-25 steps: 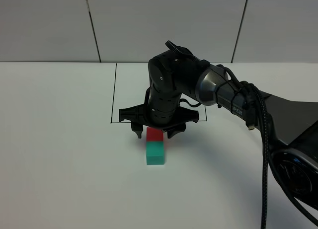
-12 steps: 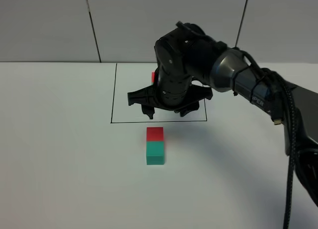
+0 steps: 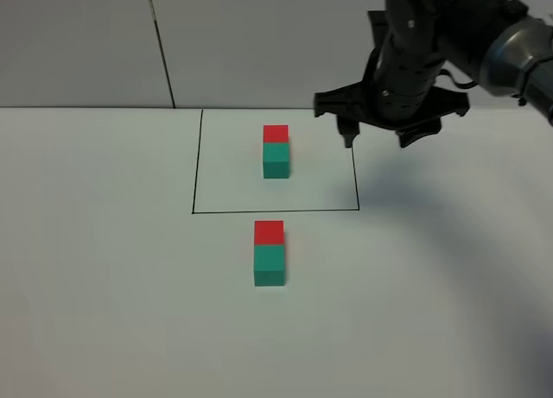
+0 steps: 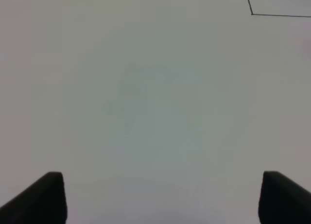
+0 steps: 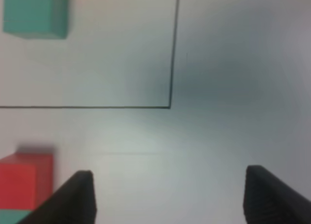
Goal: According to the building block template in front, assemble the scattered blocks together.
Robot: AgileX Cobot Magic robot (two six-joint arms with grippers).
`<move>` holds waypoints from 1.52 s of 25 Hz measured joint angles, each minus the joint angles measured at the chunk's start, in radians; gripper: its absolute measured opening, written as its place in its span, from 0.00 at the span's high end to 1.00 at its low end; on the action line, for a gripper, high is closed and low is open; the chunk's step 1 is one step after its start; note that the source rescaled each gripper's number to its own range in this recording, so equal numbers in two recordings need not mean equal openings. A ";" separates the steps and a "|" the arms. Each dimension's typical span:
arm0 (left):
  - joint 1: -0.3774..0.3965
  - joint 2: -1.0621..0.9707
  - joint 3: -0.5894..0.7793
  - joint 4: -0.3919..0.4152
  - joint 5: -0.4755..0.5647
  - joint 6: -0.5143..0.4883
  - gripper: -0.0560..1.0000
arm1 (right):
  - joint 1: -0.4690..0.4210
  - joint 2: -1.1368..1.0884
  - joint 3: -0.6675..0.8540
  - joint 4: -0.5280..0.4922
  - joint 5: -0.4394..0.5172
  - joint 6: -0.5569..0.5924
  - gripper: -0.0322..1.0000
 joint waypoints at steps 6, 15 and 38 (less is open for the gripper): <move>0.000 0.000 0.000 0.000 0.000 0.000 0.09 | -0.141 -0.039 0.000 -0.001 0.022 -0.076 0.34; 0.000 0.000 0.000 0.000 0.000 0.000 0.09 | -0.291 -0.116 0.077 0.029 0.026 -0.138 0.34; 0.000 0.000 0.000 0.000 0.000 0.000 0.09 | -0.344 -0.553 0.564 -0.035 -0.080 -0.154 0.34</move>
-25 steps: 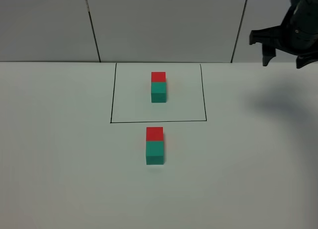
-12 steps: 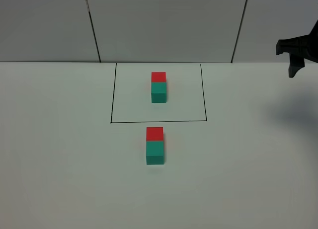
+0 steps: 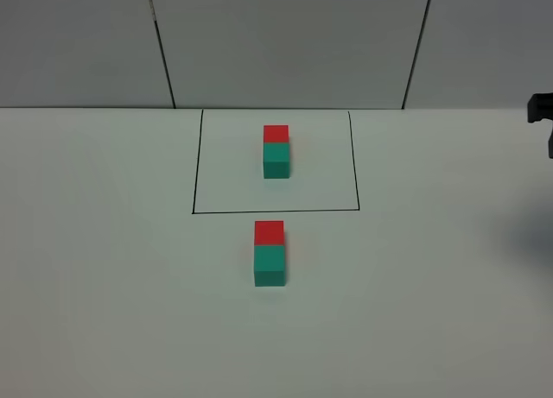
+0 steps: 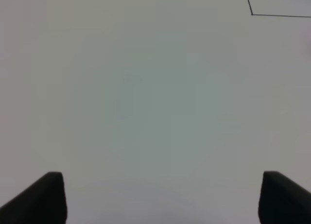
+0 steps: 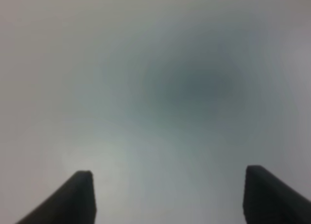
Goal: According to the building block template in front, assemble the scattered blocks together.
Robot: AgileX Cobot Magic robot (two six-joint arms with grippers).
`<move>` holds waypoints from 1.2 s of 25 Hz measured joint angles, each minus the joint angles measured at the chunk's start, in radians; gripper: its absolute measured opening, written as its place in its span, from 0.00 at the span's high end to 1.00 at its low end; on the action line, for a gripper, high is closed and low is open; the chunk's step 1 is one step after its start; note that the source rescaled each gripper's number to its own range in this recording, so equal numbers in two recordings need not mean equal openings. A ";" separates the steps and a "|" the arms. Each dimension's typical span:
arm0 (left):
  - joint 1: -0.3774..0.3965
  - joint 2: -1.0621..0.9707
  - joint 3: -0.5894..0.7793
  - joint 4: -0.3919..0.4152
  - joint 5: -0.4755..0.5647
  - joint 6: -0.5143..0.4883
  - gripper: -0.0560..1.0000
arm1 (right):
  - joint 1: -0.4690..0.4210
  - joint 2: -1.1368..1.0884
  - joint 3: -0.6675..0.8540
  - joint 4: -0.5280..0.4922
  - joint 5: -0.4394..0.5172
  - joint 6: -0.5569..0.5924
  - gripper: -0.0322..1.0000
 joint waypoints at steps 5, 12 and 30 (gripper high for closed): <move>0.000 0.000 0.000 0.000 0.000 0.000 0.09 | 0.000 -0.169 0.189 -0.012 -0.081 0.030 0.34; 0.000 0.000 0.000 0.000 0.000 0.001 0.09 | 0.000 -0.383 0.398 -0.015 -0.145 0.051 0.34; 0.000 0.000 0.000 0.000 0.000 0.001 0.09 | 0.000 -0.801 0.756 -0.021 -0.241 0.073 0.34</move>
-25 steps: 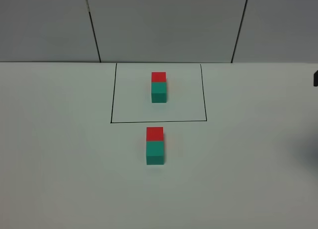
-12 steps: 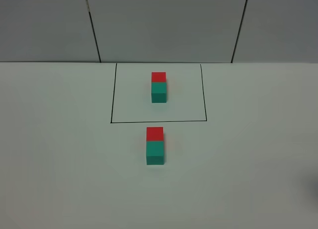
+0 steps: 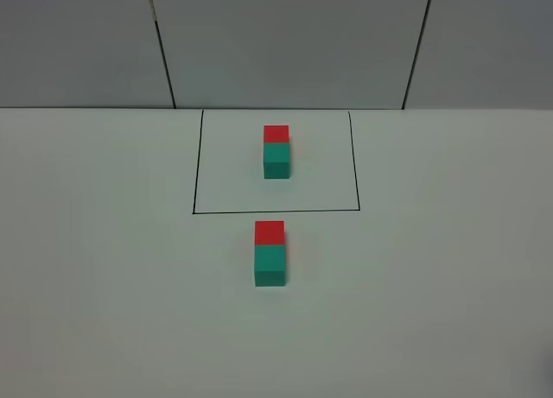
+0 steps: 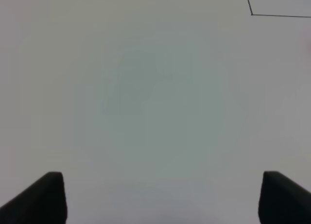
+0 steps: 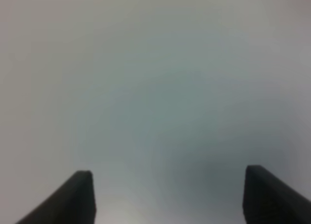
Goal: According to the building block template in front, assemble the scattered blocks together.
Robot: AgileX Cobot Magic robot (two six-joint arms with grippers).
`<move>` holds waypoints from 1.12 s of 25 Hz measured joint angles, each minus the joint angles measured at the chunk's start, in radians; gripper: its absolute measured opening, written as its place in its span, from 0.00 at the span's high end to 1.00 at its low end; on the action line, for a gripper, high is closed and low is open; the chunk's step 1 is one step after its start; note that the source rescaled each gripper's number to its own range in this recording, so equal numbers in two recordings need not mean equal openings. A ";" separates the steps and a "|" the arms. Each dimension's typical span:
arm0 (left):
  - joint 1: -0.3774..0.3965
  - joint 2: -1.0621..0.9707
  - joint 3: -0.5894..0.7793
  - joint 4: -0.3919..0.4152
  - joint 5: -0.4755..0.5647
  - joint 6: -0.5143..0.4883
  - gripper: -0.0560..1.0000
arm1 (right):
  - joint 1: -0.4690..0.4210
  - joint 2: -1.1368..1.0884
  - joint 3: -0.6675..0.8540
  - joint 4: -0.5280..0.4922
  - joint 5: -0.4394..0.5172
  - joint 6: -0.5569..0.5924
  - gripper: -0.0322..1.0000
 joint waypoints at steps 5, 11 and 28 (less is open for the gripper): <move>0.000 0.000 0.000 0.000 0.000 0.000 0.09 | 0.000 -0.087 0.047 0.000 0.004 0.000 0.34; 0.000 0.000 0.000 0.000 0.000 0.000 0.09 | 0.000 -0.142 0.052 0.001 0.068 0.001 0.34; 0.000 0.000 0.000 0.000 0.000 -0.001 0.09 | 0.053 -0.414 0.137 -0.034 0.153 -0.001 0.39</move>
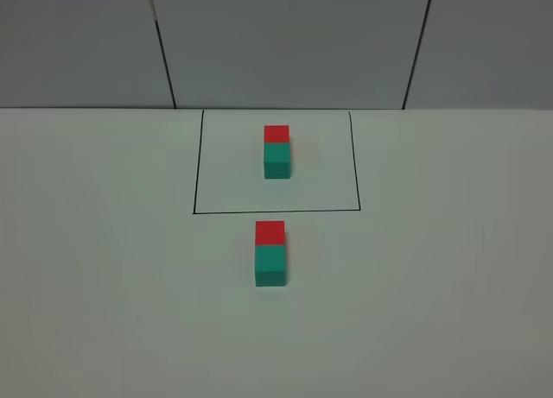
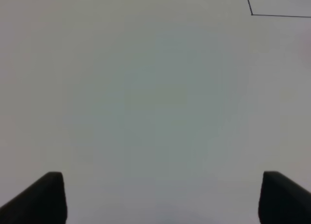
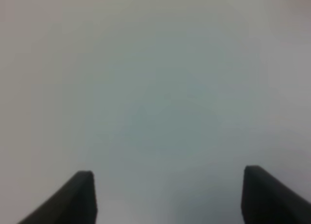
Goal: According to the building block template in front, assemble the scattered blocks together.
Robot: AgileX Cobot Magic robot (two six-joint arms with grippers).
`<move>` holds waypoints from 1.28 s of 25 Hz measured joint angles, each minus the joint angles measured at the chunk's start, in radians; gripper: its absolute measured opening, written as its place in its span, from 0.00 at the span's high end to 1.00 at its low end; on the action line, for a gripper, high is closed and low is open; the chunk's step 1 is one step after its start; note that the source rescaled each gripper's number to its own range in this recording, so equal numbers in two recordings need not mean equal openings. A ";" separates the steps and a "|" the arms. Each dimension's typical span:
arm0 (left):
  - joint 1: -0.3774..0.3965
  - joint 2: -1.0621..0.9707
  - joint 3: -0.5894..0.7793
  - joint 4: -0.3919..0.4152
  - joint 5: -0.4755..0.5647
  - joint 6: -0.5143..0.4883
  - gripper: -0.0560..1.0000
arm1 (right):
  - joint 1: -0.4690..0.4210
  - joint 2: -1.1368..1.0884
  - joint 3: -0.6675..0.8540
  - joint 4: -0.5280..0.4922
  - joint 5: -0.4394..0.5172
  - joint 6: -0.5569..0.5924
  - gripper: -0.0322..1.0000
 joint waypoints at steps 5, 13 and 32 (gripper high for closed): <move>0.000 0.000 0.000 0.000 0.000 0.000 0.09 | 0.002 -0.095 0.000 -0.010 0.010 -0.029 0.40; 0.000 0.000 0.000 0.000 0.000 0.000 0.09 | 0.002 -0.127 0.000 0.043 0.025 -0.109 0.41; 0.000 0.000 0.000 0.000 0.000 0.000 0.09 | 0.018 -0.285 0.017 0.117 0.026 -0.231 0.41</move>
